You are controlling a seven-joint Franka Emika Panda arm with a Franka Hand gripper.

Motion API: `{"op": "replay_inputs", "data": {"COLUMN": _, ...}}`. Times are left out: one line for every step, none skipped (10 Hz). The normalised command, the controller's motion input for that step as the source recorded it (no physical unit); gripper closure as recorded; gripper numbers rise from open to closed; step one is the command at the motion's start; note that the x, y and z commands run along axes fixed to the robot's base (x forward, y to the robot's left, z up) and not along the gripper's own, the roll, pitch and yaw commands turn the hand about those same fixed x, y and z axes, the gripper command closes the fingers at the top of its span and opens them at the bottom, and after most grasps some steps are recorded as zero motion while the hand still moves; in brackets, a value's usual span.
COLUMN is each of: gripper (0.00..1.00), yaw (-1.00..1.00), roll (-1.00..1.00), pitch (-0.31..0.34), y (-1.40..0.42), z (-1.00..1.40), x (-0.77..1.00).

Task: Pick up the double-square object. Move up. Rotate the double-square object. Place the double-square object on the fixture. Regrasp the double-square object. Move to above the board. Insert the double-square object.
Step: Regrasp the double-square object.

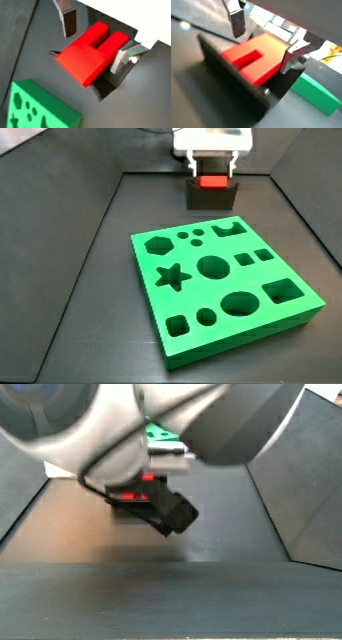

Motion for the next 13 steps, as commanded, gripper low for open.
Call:
{"op": "replay_inputs", "data": {"gripper": 0.00, "yaw": 0.03, "roll": 0.04, "pitch": -0.007, "y": -0.01, "z": 1.00, "x": -0.04}}
{"op": "replay_inputs", "data": {"gripper": 0.00, "yaw": 0.04, "roll": 0.04, "pitch": 0.017, "y": 0.00, "z": 0.86, "x": -0.04}}
{"op": "replay_inputs", "data": {"gripper": 0.00, "yaw": 0.04, "roll": 0.04, "pitch": 0.041, "y": 0.00, "z": 0.69, "x": -0.04}}
{"op": "replay_inputs", "data": {"gripper": 0.00, "yaw": 0.03, "roll": 0.04, "pitch": 0.063, "y": 0.00, "z": 0.51, "x": -0.03}}
{"op": "replay_inputs", "data": {"gripper": 0.00, "yaw": 0.01, "roll": 0.04, "pitch": 0.077, "y": 0.00, "z": 0.27, "x": -0.02}}
{"op": "replay_inputs", "data": {"gripper": 0.00, "yaw": 0.02, "roll": 1.00, "pitch": 0.087, "y": -1.00, "z": 0.96, "x": -0.09}}
{"op": "replay_inputs", "data": {"gripper": 0.00, "yaw": 0.02, "roll": 1.00, "pitch": 0.087, "y": -1.00, "z": 0.91, "x": -0.09}}
{"op": "replay_inputs", "data": {"gripper": 0.00, "yaw": 0.02, "roll": 1.00, "pitch": 0.076, "y": -1.00, "z": 0.88, "x": -0.10}}
{"op": "replay_inputs", "data": {"gripper": 0.00, "yaw": 0.02, "roll": 1.00, "pitch": 0.068, "y": -1.00, "z": 0.83, "x": -0.13}}
{"op": "replay_inputs", "data": {"gripper": 0.00, "yaw": 0.02, "roll": 1.00, "pitch": 0.063, "y": -0.81, "z": 0.57, "x": -0.11}}
{"op": "replay_inputs", "data": {"gripper": 0.00, "yaw": 0.02, "roll": 1.00, "pitch": 0.061, "y": -0.64, "z": 0.35, "x": -0.08}}
{"op": "replay_inputs", "data": {"gripper": 0.00, "yaw": 0.02, "roll": 1.00, "pitch": 0.059, "y": -0.39, "z": 0.08, "x": -0.04}}
{"op": "replay_inputs", "data": {"gripper": 0.00, "yaw": 0.02, "roll": 1.00, "pitch": 0.059, "y": -0.26, "z": 0.04, "x": -0.02}}
